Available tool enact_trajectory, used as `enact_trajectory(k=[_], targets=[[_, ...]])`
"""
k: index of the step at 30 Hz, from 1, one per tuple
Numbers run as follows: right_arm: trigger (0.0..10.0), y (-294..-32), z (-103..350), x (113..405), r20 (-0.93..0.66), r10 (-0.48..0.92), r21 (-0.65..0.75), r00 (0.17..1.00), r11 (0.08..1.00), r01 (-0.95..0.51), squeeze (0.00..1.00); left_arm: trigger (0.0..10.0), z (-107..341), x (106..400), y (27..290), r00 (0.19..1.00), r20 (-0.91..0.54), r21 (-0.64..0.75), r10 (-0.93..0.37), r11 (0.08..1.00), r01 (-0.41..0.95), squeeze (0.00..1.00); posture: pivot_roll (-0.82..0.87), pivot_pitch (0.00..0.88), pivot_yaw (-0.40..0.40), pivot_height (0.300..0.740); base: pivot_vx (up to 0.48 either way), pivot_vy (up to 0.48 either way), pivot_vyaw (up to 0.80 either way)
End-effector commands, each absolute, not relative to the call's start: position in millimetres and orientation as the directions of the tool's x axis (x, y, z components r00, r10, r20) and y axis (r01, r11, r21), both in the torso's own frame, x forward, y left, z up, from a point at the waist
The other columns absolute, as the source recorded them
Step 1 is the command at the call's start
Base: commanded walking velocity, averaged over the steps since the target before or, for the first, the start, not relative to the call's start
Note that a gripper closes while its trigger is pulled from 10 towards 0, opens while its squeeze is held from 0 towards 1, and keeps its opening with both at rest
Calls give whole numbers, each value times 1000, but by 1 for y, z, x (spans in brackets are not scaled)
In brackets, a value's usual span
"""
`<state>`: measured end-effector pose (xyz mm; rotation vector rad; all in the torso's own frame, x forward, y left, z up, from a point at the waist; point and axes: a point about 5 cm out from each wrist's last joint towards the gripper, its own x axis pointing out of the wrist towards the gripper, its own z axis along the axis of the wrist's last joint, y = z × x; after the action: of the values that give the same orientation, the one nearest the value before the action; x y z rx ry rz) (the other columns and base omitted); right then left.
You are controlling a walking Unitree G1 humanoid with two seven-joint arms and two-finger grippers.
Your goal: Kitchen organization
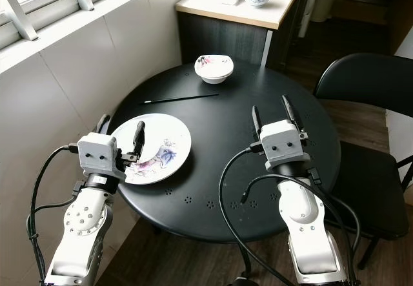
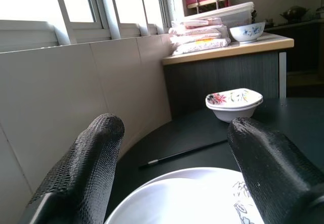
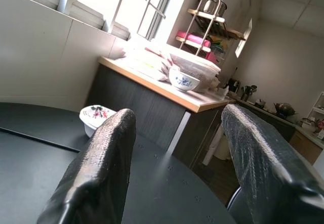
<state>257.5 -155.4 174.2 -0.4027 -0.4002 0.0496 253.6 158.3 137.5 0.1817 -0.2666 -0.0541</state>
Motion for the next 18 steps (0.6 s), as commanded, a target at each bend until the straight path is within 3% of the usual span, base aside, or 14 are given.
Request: enact_trajectory(k=[1,5,18], targets=[[10000,-159,177,258,384,116,-401,916,914,53,0,10000,141,255,159,959,272,180,-74,983,25,0,-65,24,-6,740,0,0,0],[10000,-160,177,259,387,112,-404,915,913,59,0,10000,141,255,159,959,274,179,-73,984,24,0,-66,28,-8,740,0,0,0],[10000,-161,179,259,393,109,-409,913,910,67,0,10000,141,256,159,959,274,177,-73,984,24,0,-69,31,-9,740,283,0,0]])
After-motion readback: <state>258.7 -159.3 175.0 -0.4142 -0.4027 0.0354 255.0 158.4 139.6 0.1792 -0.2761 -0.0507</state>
